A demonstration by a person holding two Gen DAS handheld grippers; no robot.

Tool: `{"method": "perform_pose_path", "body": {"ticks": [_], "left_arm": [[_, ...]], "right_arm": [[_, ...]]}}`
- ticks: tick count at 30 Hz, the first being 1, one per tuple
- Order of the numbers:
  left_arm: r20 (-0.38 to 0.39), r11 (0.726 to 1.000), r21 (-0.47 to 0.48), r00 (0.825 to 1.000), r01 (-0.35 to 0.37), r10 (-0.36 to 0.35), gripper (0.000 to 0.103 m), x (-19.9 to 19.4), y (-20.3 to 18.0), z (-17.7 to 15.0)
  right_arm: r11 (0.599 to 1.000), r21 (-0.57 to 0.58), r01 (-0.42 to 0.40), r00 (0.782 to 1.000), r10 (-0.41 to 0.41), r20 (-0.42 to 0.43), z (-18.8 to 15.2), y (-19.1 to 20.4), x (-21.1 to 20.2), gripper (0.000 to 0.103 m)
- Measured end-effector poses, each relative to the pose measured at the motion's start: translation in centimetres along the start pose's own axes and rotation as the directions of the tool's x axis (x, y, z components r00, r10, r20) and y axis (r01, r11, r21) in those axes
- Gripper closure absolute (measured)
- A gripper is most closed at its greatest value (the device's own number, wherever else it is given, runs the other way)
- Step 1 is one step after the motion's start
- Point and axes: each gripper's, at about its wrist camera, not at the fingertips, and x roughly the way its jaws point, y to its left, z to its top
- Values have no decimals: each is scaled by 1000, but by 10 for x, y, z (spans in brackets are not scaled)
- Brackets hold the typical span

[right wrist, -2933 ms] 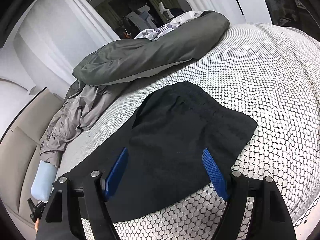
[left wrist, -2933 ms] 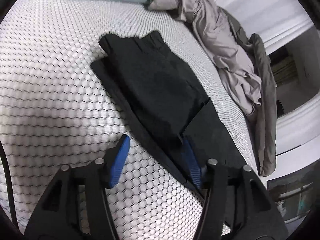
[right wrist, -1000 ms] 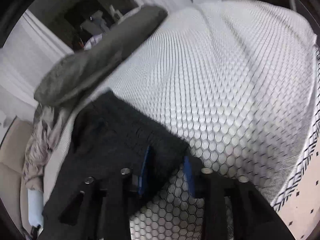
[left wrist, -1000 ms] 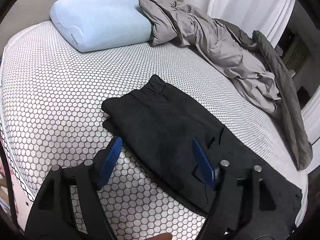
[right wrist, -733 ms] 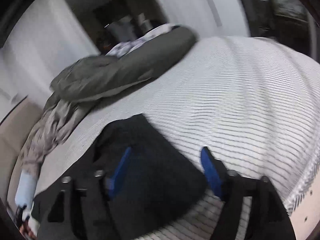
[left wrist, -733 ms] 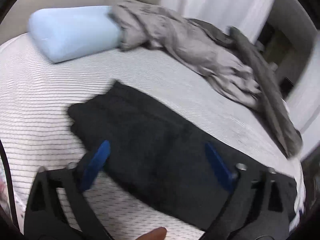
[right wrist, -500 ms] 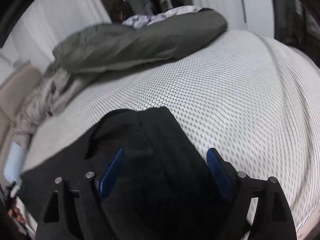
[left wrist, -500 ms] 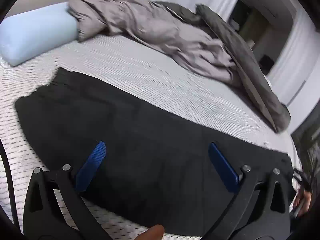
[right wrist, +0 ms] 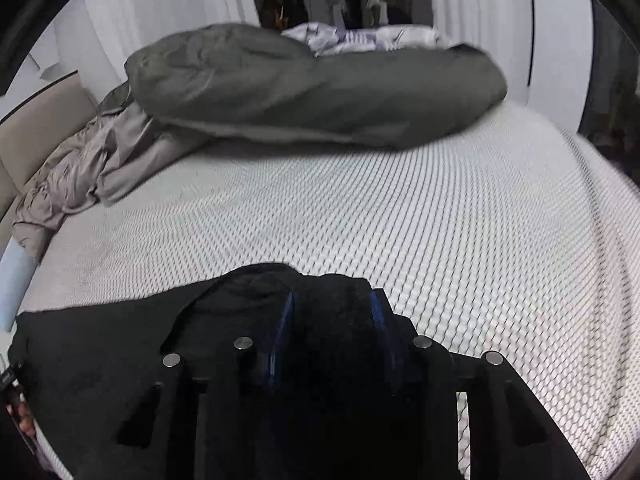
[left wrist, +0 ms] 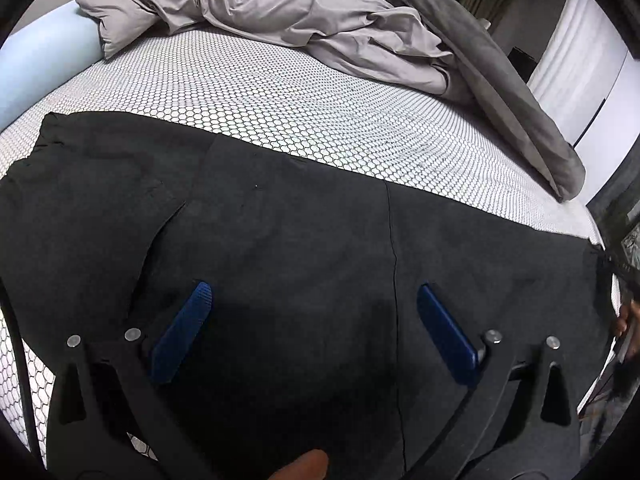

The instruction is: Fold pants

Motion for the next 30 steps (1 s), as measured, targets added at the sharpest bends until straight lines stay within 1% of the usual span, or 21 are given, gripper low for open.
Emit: {"method": "perform_pose_path", "body": {"ticks": [2,3,4,5,7,9,11,12,13,15,17,18,19,21,22,23,25,27,28,29,30], "left_arm": [[-11,1000,18,1000,-16,17,1,2,4,3],[-15,999,28,1000,-25,25,1,4,4,4],[-16,999,41,999,-33,34,1,3,3,4],[-11,998,48,999,-35,36,1,1,2,4],[4,998,57,1000,-27,27,1,-6,-2,4],[35,996,84,999,-10,7,1,-18,-10,3],[57,991,132,998,19,-27,1,-29,-27,0],[64,987,154,997,38,-48,1,-33,-38,-4],[63,983,175,995,62,-74,1,-36,-50,-8],[36,968,224,991,114,-125,1,-36,-76,-19],[-13,946,276,985,168,-172,1,-32,-102,-34],[-46,932,303,980,200,-195,1,-28,-115,-43],[-77,918,329,975,224,-210,1,-24,-128,-51],[-132,893,381,970,241,-206,1,-14,-146,-67],[-156,877,418,970,238,-189,1,-8,-155,-74],[-165,862,454,972,223,-165,1,-4,-161,-81],[-171,843,500,977,198,-128,1,2,-165,-90],[-191,835,513,975,199,-115,1,9,-164,-93],[-195,834,511,973,206,-121,1,10,-163,-94],[-198,833,510,972,213,-127,1,10,-162,-94],[-201,832,511,971,216,-129,1,11,-161,-94]], "right_arm": [[998,-1,69,997,-69,-44,-1,-2,14,60],[995,0,96,991,-95,-91,-3,-3,29,52],[994,13,109,986,-106,-127,-5,-6,40,49],[994,50,98,988,-91,-127,-8,-9,39,48],[992,121,46,996,-36,-82,-11,-15,21,41],[988,154,-3,1000,7,-26,-15,-15,-6,19],[989,147,-23,999,18,38,-25,-7,-37,8],[991,124,-41,997,33,63,-32,1,-52,5],[994,93,-60,996,53,76,-42,11,-66,4],[995,45,-84,993,79,91,-61,31,-84,2],[993,-11,-118,991,118,66,-81,58,-87,2],[988,-51,-144,988,146,41,-95,77,-85,2],[984,-78,-158,987,160,22,-107,88,-86,2],[968,-163,-189,982,187,-25,-131,124,-77,2],[956,-215,-198,980,191,-53,-142,143,-69,2],[944,-259,-205,978,192,-77,-150,161,-60,2],[915,-340,-216,974,180,-135,-167,184,-42,2],[888,-417,-192,977,132,-168,-175,197,-26,2],[878,-438,-192,977,132,-165,-178,197,-25,2],[872,-449,-192,978,133,-161,-176,192,-26,2],[876,-452,-166,983,109,-150,-173,183,-26,2]]}}
